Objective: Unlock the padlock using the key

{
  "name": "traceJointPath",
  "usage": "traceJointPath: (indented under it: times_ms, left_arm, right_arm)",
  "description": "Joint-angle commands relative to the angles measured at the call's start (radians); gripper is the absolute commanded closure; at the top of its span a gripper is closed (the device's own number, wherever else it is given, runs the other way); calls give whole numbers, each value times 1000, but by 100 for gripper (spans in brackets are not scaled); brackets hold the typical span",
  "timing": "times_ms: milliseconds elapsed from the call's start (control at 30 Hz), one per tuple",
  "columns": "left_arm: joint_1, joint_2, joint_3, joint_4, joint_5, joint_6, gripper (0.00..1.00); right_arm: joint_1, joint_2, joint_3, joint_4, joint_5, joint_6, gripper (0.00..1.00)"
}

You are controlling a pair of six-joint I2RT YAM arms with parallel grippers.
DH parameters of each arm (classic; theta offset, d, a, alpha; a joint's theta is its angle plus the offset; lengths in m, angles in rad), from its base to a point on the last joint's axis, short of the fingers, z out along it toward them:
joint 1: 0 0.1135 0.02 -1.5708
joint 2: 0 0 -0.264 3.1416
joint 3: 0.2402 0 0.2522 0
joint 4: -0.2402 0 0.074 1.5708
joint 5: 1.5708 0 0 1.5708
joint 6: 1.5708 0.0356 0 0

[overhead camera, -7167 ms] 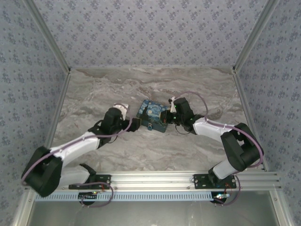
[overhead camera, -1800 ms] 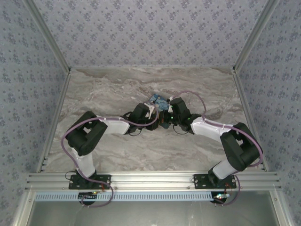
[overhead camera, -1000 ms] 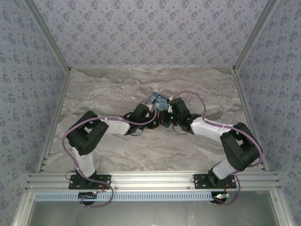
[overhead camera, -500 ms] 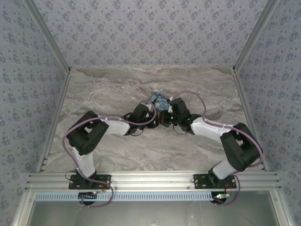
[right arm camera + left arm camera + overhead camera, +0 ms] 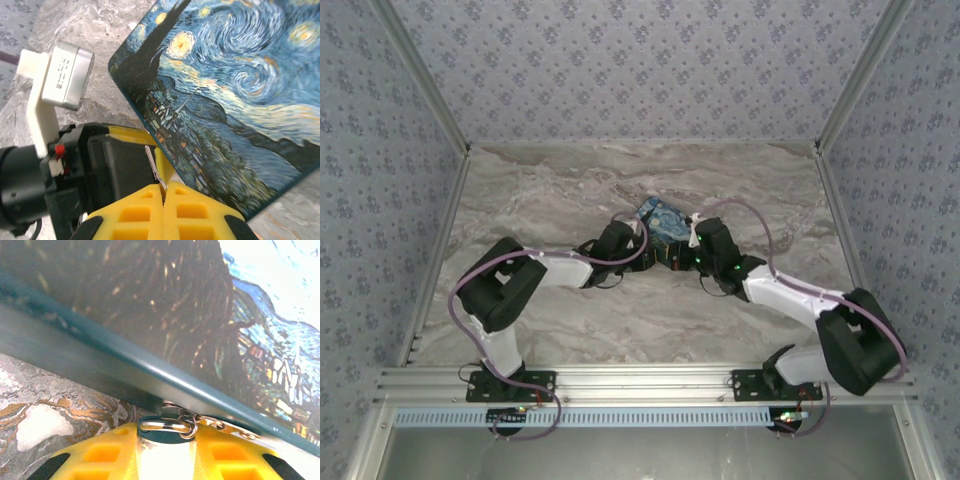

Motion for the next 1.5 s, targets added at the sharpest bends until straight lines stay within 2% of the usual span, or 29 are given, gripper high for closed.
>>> traceJointPath:
  times_ms: [0, 167, 300, 867, 1467]
  left_arm:
    - [3, -64, -4, -3, 10, -42, 75]
    - [2, -95, 7, -47, 16, -74, 75]
    - [2, -96, 18, -58, 33, -110, 75]
    - [12, -104, 42, -34, 126, -253, 76]
    - [20, -117, 43, -23, 174, -359, 77]
  right_arm:
    - [7, -85, -70, -5, 38, -86, 99]
    - [36, -191, -184, 18, 63, -149, 99]
    - [68, -217, -228, 42, 83, -199, 99]
    - [119, -19, -293, 333, 144, -374, 99]
    - [169, 126, -287, 479, 295, -475, 99]
